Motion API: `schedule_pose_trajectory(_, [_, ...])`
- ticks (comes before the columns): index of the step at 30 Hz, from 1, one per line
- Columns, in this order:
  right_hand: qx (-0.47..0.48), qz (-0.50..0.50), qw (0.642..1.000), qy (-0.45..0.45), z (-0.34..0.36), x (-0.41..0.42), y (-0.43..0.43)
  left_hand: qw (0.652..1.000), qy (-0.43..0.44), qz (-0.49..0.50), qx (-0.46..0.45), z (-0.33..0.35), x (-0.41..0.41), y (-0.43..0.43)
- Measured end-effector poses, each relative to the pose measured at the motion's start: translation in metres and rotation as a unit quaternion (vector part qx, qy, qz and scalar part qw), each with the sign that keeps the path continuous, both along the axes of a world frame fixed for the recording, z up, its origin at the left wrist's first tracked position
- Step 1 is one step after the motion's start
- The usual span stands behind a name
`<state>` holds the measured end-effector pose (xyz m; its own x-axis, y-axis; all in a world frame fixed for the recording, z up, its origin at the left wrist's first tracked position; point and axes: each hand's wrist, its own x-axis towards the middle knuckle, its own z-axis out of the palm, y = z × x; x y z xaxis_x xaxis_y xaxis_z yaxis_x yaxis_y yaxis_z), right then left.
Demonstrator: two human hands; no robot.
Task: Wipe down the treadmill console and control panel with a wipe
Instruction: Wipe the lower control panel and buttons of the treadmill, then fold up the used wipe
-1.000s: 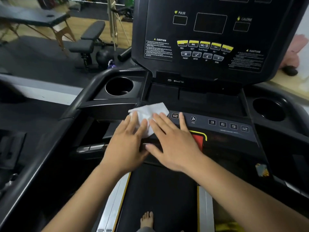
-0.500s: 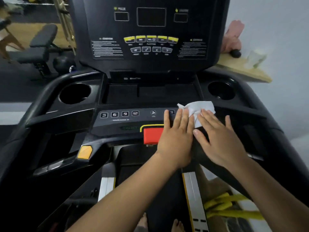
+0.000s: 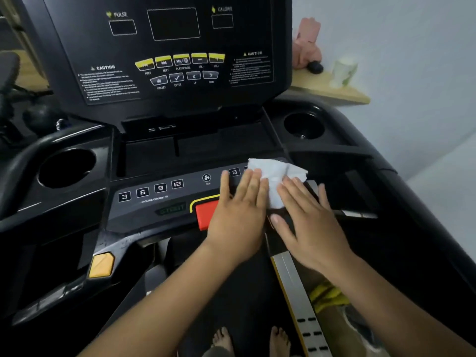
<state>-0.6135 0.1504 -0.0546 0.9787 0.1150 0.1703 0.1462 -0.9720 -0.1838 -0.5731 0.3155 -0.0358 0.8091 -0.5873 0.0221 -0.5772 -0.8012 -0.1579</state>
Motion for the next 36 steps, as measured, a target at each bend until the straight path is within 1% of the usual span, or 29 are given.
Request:
schedule_pose_trajectory(2, [-0.011,-0.018,1.000,-0.003,0.006,0.024,0.007,1.000,-0.002,0.028,-0.008,0.005,0.010,-0.002])
schedule_pose_trajectory(4, [-0.005,-0.038,0.999,-0.004,0.009,0.036,0.004,0.999,0.005,0.027,-0.023,0.005,0.014,-0.011])
schedule_pose_trajectory(7, [0.062,-0.092,0.994,-0.013,0.009,0.019,-0.002,0.999,0.019,-0.021,-0.044,-0.003,0.012,-0.029])
schedule_pose_trajectory(9, [0.112,-0.128,0.985,-0.019,0.003,-0.001,-0.004,0.994,0.001,-0.065,-0.083,-0.006,0.011,-0.036])
schedule_pose_trajectory(11, [0.120,-0.138,0.982,-0.050,-0.006,-0.020,-0.002,0.983,-0.038,-0.125,-0.130,-0.012,0.011,-0.033])
schedule_pose_trajectory(13, [0.100,-0.131,0.983,-0.077,-0.015,-0.034,0.004,0.962,-0.085,-0.179,-0.187,-0.023,0.012,-0.022])
schedule_pose_trajectory(15, [0.079,-0.130,0.985,-0.081,-0.022,-0.042,0.014,0.946,-0.127,-0.201,-0.221,-0.032,0.012,-0.010])
schedule_pose_trajectory(17, [0.056,-0.104,0.991,-0.068,-0.024,-0.042,0.031,0.944,-0.148,-0.182,-0.234,-0.033,0.009,0.002])
schedule_pose_trajectory(19, [0.051,-0.057,0.996,-0.051,-0.023,-0.036,0.052,0.951,-0.148,-0.137,-0.234,-0.030,0.001,0.019])
schedule_pose_trajectory(21, [0.058,-0.022,0.997,-0.047,-0.022,-0.030,0.074,0.958,-0.152,-0.102,-0.221,-0.029,-0.008,0.041])
schedule_pose_trajectory(23, [0.078,0.010,0.996,-0.048,-0.020,-0.029,0.092,0.959,-0.161,-0.097,-0.213,-0.029,-0.016,0.062])
schedule_pose_trajectory(26, [0.162,0.028,0.986,-0.026,-0.022,-0.039,0.101,0.958,-0.158,-0.094,-0.221,-0.022,-0.029,0.080])
schedule_pose_trajectory(28, [0.215,0.018,0.975,-0.043,-0.021,-0.066,0.097,0.951,-0.102,-0.080,-0.281,-0.013,-0.052,0.079])
schedule_pose_trajectory(29, [0.238,0.008,0.969,-0.071,-0.019,-0.084,0.093,0.938,-0.058,-0.076,-0.333,-0.007,-0.068,0.074])
schedule_pose_trajectory(31, [0.285,-0.031,0.946,-0.151,-0.010,-0.124,0.083,0.896,0.015,-0.070,-0.439,0.005,-0.104,0.059])
schedule_pose_trajectory(33, [0.322,-0.082,0.916,-0.226,0.004,-0.170,0.068,0.846,0.105,-0.056,-0.520,0.018,-0.146,0.035])
schedule_pose_trajectory(35, [0.348,-0.139,0.884,-0.279,0.015,-0.220,0.048,0.790,0.207,-0.036,-0.576,0.029,-0.188,0.007])
schedule_pose_trajectory(36, [0.373,-0.173,0.865,-0.288,0.020,-0.245,0.037,0.765,0.253,-0.035,-0.591,0.031,-0.208,-0.008])
